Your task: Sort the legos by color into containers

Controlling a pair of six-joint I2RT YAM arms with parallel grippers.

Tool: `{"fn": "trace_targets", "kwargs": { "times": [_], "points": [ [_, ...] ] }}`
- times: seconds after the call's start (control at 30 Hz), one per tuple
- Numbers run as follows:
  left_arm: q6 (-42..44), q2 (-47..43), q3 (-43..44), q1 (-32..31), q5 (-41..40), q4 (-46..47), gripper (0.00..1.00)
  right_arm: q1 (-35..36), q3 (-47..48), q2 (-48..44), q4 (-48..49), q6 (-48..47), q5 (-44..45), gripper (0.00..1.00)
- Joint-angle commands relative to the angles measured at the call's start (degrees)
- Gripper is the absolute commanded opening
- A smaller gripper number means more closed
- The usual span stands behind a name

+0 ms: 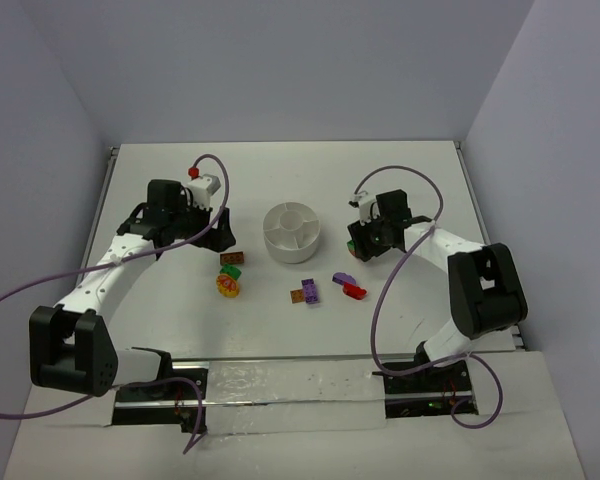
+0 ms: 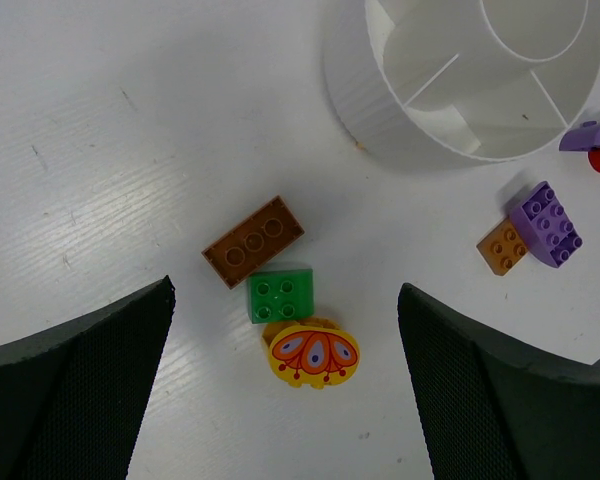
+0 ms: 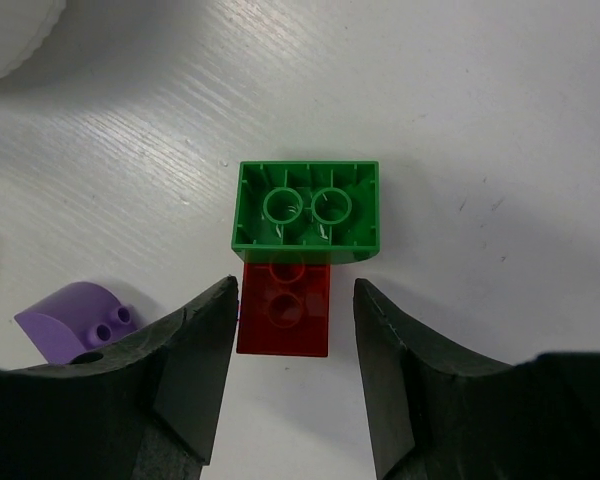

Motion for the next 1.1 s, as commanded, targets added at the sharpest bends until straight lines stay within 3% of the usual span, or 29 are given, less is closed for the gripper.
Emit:
{"fn": "trace_targets", "kwargs": {
  "times": [0.0, 0.23, 0.5, 0.63, 0.87, 1.07],
  "points": [
    [0.71, 0.14, 2.60, 0.41, 1.44, 0.63, 0.99, 0.43, 2.48, 1.38, 1.79, -1.44, -1.12, 0.57],
    [0.58, 0.44, 2.63, 0.47, 1.59, 0.60, 0.99, 0.35, 2.44, 2.32, 1.66, -1.68, -1.29, 0.52],
    [0.01, 0.22, 3.65, 0.69, 2.94, 0.41, 0.99, -0.04, 1.59, -1.32, 0.48, -2.19, -2.49, 0.23],
    [-0.96, -0.94, 6.54, 1.02, 6.49, -0.77, 0.99, -0.09, 1.51, -7.47, -3.99, -3.17, -3.60, 0.00],
    [-9.34, 0.86, 19.78, -0.38, 14.45, -4.90, 0.95, 0.16, 5.11, -20.56, -13.62, -5.40, -9.22, 0.00],
    [-13.71, 2.84, 25.54, -10.70, 10.25, -4.56, 0.93, 4.39, 10.12, -24.85, -18.93, -3.95, -10.81, 0.00]
  ]
}}
